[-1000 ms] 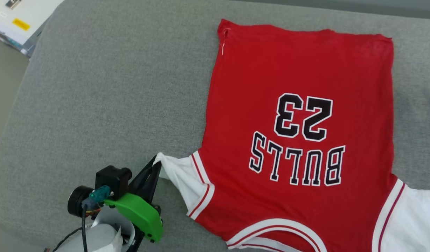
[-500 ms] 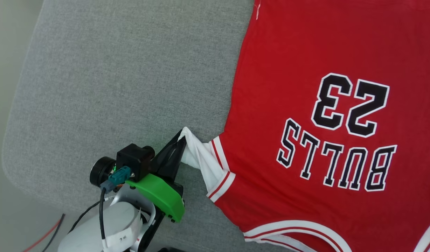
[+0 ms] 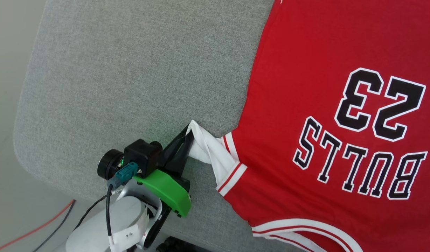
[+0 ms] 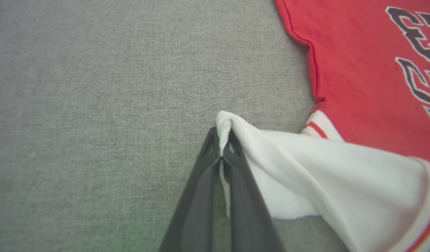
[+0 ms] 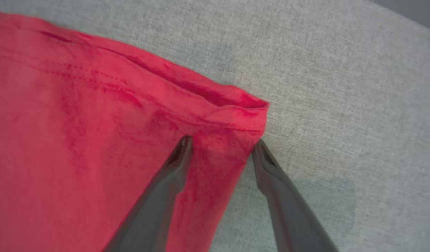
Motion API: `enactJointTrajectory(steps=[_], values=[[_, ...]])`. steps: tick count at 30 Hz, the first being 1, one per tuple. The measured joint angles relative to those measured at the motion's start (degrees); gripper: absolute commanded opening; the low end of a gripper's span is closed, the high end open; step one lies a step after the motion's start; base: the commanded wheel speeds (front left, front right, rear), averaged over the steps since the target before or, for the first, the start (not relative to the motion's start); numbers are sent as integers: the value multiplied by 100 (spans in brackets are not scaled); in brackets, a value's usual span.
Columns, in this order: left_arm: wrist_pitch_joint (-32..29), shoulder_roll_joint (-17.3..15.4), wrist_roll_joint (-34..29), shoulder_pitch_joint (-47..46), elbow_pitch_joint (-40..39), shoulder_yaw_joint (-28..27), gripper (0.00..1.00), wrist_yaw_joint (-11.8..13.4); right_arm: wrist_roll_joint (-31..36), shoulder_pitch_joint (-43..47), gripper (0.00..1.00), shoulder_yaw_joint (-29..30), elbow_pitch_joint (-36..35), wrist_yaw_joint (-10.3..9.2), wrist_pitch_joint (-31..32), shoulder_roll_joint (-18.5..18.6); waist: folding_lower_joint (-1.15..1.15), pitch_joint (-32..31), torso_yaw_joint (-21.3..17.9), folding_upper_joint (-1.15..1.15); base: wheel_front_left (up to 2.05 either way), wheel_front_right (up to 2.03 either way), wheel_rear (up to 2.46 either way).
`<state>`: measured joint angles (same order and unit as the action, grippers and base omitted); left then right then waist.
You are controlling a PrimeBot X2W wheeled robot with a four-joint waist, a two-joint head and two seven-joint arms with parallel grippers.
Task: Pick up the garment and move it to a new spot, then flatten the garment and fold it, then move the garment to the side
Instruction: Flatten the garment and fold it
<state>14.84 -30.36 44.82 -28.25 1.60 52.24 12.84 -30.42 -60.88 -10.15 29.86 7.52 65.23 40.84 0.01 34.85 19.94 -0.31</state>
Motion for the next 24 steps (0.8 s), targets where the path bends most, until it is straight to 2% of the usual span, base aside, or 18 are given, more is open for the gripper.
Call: enactJointTrajectory(steps=[9,14,18,24], values=[[-2,1,-14,145,265,-100,0,-54,-92,227,0,-328,82,0,-542,-45,0,-426,-108,0,0,0,0],[-2,-45,12,433,342,-99,0,-54,-493,557,0,-688,-98,0,-944,92,0,-833,-198,0,0,0,0],[-3,-151,86,666,355,-118,0,-20,-870,921,0,-1034,-469,1,-1125,568,0,-1200,-291,0,0,0,0],[-9,-300,168,1051,400,-215,0,131,-1471,1920,0,-1354,-1006,0,-1361,1254,-1,-1707,-517,0,0,0,0]])
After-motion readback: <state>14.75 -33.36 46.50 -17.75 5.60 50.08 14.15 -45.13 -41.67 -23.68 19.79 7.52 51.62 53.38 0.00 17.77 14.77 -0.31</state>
